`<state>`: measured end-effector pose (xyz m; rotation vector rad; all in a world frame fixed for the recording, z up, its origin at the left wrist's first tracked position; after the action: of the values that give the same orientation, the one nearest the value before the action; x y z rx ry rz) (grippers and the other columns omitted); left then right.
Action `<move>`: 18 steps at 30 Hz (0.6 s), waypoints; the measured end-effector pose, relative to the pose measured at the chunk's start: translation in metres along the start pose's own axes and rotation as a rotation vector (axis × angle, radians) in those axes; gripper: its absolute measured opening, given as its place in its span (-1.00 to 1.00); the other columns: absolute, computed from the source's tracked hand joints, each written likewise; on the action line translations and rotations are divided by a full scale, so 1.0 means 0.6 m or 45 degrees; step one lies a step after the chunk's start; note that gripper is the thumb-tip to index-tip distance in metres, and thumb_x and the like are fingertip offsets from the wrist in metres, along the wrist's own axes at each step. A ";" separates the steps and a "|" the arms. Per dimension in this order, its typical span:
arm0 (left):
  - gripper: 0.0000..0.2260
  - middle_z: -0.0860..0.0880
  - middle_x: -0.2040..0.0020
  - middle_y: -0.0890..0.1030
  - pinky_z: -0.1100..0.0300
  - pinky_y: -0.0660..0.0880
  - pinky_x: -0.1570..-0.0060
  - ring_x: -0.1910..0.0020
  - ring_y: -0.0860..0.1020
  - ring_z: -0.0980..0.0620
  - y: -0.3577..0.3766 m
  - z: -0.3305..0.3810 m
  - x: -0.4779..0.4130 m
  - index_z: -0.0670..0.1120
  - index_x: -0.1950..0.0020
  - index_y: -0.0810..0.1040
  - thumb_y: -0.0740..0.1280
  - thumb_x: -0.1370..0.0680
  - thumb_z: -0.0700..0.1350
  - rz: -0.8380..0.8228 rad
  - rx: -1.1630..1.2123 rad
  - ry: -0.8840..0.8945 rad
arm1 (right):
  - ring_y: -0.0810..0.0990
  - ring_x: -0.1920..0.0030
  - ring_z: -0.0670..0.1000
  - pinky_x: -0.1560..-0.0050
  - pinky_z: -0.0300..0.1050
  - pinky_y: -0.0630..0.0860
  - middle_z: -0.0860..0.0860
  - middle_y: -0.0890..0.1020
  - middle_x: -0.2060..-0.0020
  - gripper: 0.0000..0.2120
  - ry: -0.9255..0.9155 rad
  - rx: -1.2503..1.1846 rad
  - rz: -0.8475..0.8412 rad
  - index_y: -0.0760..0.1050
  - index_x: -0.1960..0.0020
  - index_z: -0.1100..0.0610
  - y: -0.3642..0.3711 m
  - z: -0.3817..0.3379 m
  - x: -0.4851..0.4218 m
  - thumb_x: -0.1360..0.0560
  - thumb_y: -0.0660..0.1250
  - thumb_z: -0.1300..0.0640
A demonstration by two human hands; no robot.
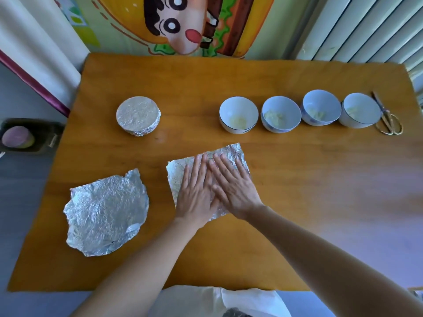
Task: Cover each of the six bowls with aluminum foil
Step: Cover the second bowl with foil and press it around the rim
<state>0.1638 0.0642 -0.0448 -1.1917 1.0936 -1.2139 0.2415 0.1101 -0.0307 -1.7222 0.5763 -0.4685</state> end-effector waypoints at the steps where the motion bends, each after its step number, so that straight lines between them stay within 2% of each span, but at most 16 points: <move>1: -0.32 -0.22 -0.62 0.00 -0.15 0.00 -0.55 -0.61 -0.08 -0.20 0.014 -0.006 0.001 -0.21 -0.62 0.01 -0.11 -0.62 0.20 -0.050 -0.031 -0.015 | 0.00 -0.58 0.04 -0.52 0.15 0.03 0.07 0.05 -0.58 -0.40 0.050 0.003 -0.060 0.02 -0.59 0.15 0.019 0.007 0.001 -0.67 -0.28 -0.13; 6: -0.31 -0.21 -0.62 -0.02 -0.19 0.02 -0.55 -0.61 -0.07 -0.19 0.043 -0.028 0.007 -0.22 -0.62 0.00 -0.19 -0.65 0.23 -0.137 -0.046 -0.021 | -0.07 -0.58 0.01 -0.54 0.16 -0.04 0.05 0.00 -0.59 -0.36 0.188 0.053 -0.157 -0.03 -0.59 0.17 0.049 0.040 0.012 -0.65 -0.31 -0.18; 9: -0.30 -0.24 -0.62 0.01 -0.19 0.05 -0.54 -0.61 -0.02 -0.19 0.039 -0.038 0.009 -0.25 -0.61 0.02 -0.17 -0.65 0.22 -0.108 -0.018 -0.032 | -0.07 -0.58 0.02 -0.54 0.15 -0.06 0.06 0.00 -0.59 -0.34 0.253 0.028 -0.150 -0.04 -0.59 0.18 0.048 0.048 0.013 -0.64 -0.32 -0.20; 12: -0.28 -0.26 -0.61 0.02 -0.17 0.04 -0.54 -0.60 0.01 -0.21 0.025 -0.054 0.009 -0.29 -0.59 0.02 -0.24 -0.65 0.24 -0.062 -0.011 -0.084 | -0.09 -0.58 0.02 -0.54 0.14 -0.09 0.07 -0.01 -0.59 -0.33 0.325 0.002 -0.091 -0.03 -0.59 0.19 0.036 0.057 0.016 -0.64 -0.31 -0.21; 16: -0.28 -0.27 -0.61 0.02 -0.17 0.06 -0.54 -0.61 -0.01 -0.21 0.004 -0.028 0.000 -0.29 -0.60 0.04 -0.09 -0.65 0.24 0.023 0.015 0.060 | -0.04 -0.58 0.04 -0.55 0.14 -0.09 0.09 0.03 -0.58 -0.36 0.184 0.020 -0.026 0.00 -0.59 0.20 0.007 0.030 -0.012 -0.65 -0.26 -0.16; 18: -0.25 -0.27 -0.61 0.01 -0.17 0.07 -0.55 -0.61 -0.02 -0.21 0.007 -0.016 -0.006 -0.29 -0.60 0.03 -0.08 -0.63 0.26 -0.003 0.012 0.077 | -0.03 -0.58 0.04 -0.55 0.14 -0.07 0.08 0.05 -0.58 -0.37 0.112 0.022 -0.051 0.03 -0.58 0.19 0.009 0.014 -0.032 -0.65 -0.26 -0.16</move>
<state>0.1545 0.0669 -0.0496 -1.1556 1.1304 -1.2628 0.2304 0.1273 -0.0377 -1.7058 0.5997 -0.5784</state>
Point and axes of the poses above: each hand's wrist, its own x-axis away from the middle knuckle, its own y-axis out of the palm, z = x × y, the point moved 8 cm from there along -x, towards the middle knuckle
